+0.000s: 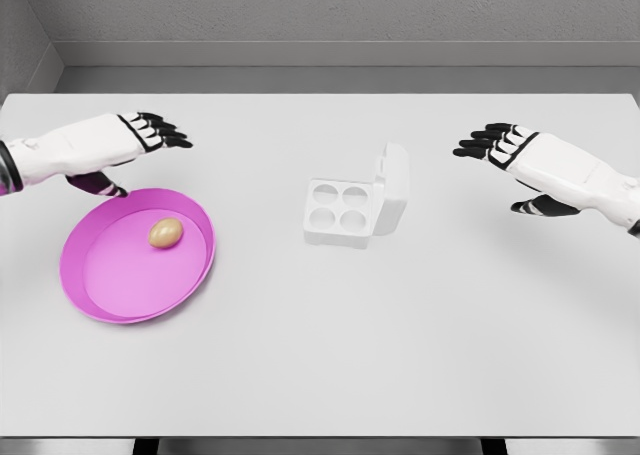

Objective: Pack egg into the box and close the box lid

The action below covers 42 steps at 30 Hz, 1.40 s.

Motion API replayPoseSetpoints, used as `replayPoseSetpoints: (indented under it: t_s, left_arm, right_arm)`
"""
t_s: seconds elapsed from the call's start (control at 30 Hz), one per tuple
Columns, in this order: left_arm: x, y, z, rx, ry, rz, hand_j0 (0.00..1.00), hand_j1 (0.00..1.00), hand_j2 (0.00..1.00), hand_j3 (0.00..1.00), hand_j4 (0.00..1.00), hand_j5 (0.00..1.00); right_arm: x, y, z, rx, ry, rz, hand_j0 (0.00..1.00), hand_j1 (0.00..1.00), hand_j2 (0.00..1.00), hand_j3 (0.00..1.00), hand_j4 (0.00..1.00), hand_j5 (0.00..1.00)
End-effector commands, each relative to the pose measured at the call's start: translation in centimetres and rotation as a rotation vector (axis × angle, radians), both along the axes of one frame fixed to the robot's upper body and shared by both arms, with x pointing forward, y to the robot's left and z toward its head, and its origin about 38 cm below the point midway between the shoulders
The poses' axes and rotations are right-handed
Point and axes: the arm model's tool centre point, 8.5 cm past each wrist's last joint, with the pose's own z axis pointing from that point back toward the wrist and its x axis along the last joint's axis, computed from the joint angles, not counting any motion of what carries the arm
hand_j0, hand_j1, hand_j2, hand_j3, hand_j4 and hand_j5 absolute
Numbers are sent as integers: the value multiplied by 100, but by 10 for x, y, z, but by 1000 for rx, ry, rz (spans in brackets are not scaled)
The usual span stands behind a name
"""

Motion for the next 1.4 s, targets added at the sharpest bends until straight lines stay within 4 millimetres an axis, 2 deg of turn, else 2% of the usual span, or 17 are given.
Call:
replayPoseSetpoints:
  t_s: [0.0, 0.17, 0.27, 0.4, 0.43, 0.47, 0.63, 0.77, 1.07, 1.27, 1.37]
  left_arm:
    - [-4, 6, -3, -40, 66, 36, 100, 100, 100, 100, 100, 100]
    - [-4, 23, 12, -80, 115, 93, 100, 100, 100, 100, 100, 100]
    - [-6, 20, 8, -56, 152, 83, 100, 100, 100, 100, 100, 100]
    - [-19, 6, -24, 5, 361, 41, 100, 100, 100, 100, 100, 100]
    - [-20, -1, -23, -1, 376, 22, 100, 100, 100, 100, 100, 100]
    - [-21, -5, -22, -9, 378, 11, 100, 100, 100, 100, 100, 100]
    - [-23, 0, -25, -15, 428, 28, 100, 100, 100, 100, 100, 100]
    - [-21, 3, -24, -30, 430, 42, 100, 100, 100, 100, 100, 100]
    - [-20, 1, -21, -75, 432, 50, 100, 100, 100, 100, 100, 100]
    - [-22, -2, -29, -79, 456, 45, 100, 100, 100, 100, 100, 100]
    - [-20, -3, -32, -80, 459, 49, 92, 92, 92, 92, 92, 92]
  right_arm:
    - [0, -1, -1, -11, 14, 0, 100, 100, 100, 100, 100, 100]
    - [2, -2, 4, -9, 3, -6, 100, 100, 100, 100, 100, 100]
    - [2, -4, 3, -11, 7, -9, 100, 100, 100, 100, 100, 100]
    - [2, -3, 3, -10, 6, -8, 100, 100, 100, 100, 100, 100]
    - [2, -4, 2, -12, 9, -9, 100, 100, 100, 100, 100, 100]
    - [2, -4, 2, -12, 9, -9, 100, 100, 100, 100, 100, 100]
    - [6, -1, 6, -2, -4, -9, 100, 100, 100, 100, 100, 100]
    - [11, -14, 5, -7, 3, -48, 100, 100, 100, 100, 100, 100]
    - [11, -13, 5, -6, 1, -47, 100, 100, 100, 100, 100, 100]
    - [12, -8, 4, 5, 1, -40, 100, 100, 100, 100, 100, 100]
    - [13, -5, 4, 12, -2, -34, 100, 100, 100, 100, 100, 100]
